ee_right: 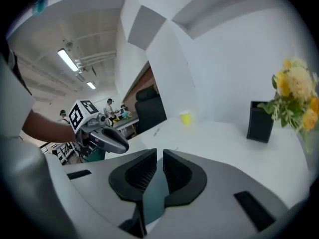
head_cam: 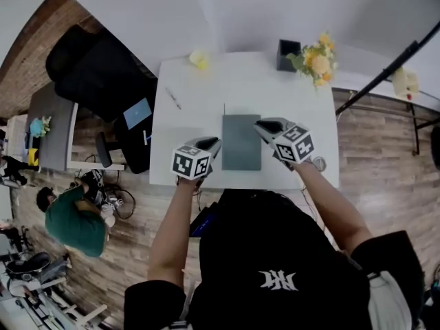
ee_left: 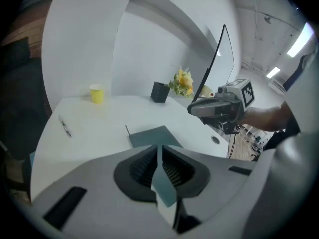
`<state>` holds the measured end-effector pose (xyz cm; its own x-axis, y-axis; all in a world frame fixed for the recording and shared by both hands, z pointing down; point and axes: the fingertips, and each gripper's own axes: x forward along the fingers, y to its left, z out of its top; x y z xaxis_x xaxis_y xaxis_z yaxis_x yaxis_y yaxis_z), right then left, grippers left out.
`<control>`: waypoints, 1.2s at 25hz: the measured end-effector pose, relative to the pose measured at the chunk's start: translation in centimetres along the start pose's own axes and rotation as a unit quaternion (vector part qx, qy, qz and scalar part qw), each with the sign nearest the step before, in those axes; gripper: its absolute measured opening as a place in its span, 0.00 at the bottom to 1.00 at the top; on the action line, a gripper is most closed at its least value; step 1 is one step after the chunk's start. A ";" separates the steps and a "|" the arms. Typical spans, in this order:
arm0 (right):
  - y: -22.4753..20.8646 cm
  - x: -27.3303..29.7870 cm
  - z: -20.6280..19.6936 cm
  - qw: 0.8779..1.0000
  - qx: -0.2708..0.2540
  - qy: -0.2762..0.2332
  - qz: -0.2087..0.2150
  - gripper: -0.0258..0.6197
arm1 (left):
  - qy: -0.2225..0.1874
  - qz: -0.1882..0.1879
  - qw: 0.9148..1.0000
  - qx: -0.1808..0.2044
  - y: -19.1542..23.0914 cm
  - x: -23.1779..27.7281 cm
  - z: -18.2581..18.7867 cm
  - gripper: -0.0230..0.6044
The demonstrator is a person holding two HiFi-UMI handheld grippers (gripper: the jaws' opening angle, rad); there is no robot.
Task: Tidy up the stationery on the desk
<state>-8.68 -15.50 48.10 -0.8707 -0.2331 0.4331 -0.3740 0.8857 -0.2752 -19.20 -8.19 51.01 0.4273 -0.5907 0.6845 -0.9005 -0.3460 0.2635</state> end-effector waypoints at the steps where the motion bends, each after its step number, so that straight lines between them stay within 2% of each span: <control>1: 0.6 0.0 1.3 1.000 -0.012 -0.015 0.011 0.13 | -0.017 0.004 1.000 -0.001 0.1 -0.8 0.9 0.09; 6: 4.4 1.3 7.6 0.991 -0.074 -0.075 0.077 0.13 | -0.077 0.033 0.997 0.005 1.7 -4.7 4.5 0.04; 14: 9.8 7.3 13.7 0.982 -0.112 -0.091 0.122 0.13 | -0.164 0.060 0.984 0.022 6.2 -11.8 8.4 0.04; 19: 11.1 11.6 16.1 0.981 -0.120 -0.093 0.119 0.13 | -0.197 0.070 0.978 0.017 11.4 -15.7 9.6 0.04; 24: 12.1 16.2 17.3 0.984 -0.116 -0.078 0.111 0.14 | -0.196 0.058 0.979 0.020 16.3 -17.0 9.1 0.04; 28: 12.1 20.5 17.0 0.989 -0.101 -0.043 0.094 0.24 | -0.199 0.045 0.979 0.001 19.9 -16.9 8.3 0.04; 30: 11.8 22.5 16.8 0.992 -0.092 -0.028 0.087 0.25 | -0.195 0.035 0.980 -0.004 21.6 -16.5 7.8 0.04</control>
<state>-38.08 -17.02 40.19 -0.9350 -0.0878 0.3435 -0.1569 0.9713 -0.1789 -45.02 -11.63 40.11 0.3613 -0.8468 0.3903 -0.9288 -0.2899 0.2308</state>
